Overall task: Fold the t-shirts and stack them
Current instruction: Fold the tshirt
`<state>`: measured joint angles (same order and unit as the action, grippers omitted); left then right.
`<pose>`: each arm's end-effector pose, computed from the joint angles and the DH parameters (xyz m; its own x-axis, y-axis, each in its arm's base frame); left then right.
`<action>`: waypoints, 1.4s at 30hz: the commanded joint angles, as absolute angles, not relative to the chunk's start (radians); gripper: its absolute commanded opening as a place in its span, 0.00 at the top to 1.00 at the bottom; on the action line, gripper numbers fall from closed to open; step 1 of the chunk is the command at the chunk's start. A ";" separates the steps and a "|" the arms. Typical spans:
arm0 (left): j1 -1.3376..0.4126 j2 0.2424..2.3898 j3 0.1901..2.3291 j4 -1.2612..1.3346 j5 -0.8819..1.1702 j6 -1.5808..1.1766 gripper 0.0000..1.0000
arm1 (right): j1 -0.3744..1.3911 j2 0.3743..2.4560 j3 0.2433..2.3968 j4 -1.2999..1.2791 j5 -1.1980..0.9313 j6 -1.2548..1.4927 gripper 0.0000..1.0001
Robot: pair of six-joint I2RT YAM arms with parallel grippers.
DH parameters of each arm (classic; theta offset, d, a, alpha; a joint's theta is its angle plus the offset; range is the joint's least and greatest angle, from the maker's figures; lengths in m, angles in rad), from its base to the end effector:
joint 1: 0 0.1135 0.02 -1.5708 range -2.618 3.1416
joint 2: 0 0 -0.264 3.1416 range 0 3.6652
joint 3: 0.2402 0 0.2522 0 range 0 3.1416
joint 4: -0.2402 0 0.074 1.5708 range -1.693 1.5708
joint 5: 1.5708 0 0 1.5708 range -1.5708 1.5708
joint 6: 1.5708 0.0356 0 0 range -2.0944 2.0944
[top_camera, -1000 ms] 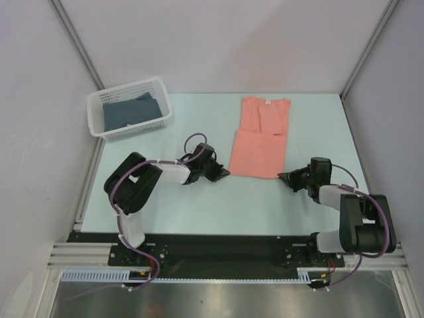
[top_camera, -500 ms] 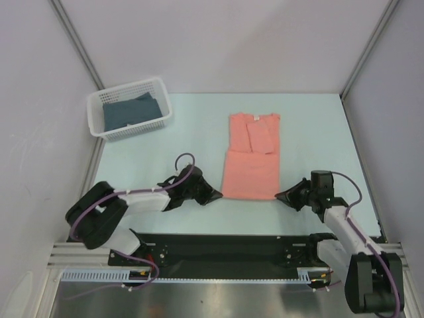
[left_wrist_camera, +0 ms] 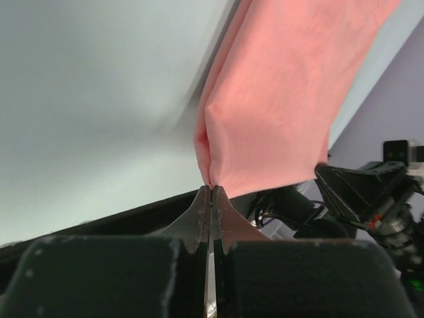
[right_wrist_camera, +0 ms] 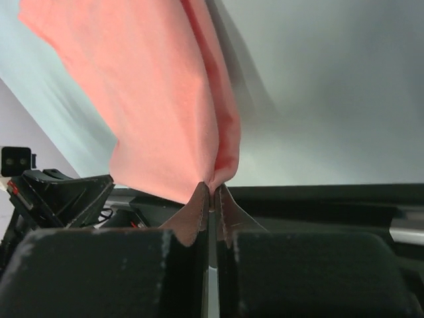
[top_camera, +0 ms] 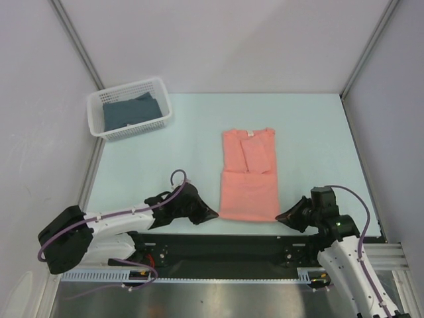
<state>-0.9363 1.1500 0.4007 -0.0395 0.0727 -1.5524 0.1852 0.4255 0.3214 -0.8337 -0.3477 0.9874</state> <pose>0.1221 -0.1703 0.1539 -0.8412 -0.5394 0.0386 -0.4052 0.5814 -0.7055 0.0892 0.0290 0.1700 -0.7464 0.6585 -0.0966 0.4569 0.6125 0.6451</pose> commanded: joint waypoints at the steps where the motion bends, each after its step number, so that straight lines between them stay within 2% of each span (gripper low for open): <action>1: -0.940 1.124 0.493 -0.139 0.025 -1.479 1.00 | 0.196 0.445 0.431 -0.953 -0.299 0.919 1.00; 6: -0.856 1.233 0.667 -0.207 0.032 -1.269 1.00 | 0.195 0.826 0.619 -0.810 -0.311 0.792 1.00; 10: -0.769 1.345 0.828 -0.204 0.070 -1.178 1.00 | 0.169 1.047 0.874 -0.741 -0.294 0.697 1.00; 13: -0.709 1.448 0.952 -0.222 0.092 -1.109 1.00 | 0.135 1.220 0.966 -0.700 -0.318 0.640 1.00; 23: -0.537 1.779 1.304 -0.198 0.201 -1.016 1.00 | 0.080 1.659 1.353 -0.627 -0.410 0.549 1.00; 27: -0.514 1.931 1.527 -0.276 0.213 -0.933 1.00 | 0.068 1.833 1.540 -0.666 -0.455 0.540 1.00; 34: -0.480 2.036 1.629 -0.262 0.222 -0.948 1.00 | 0.052 2.002 1.715 -0.683 -0.479 0.537 1.00; 42: -0.451 2.106 1.697 -0.273 0.227 -0.963 1.00 | 0.017 2.092 1.784 -0.687 -0.518 0.523 1.00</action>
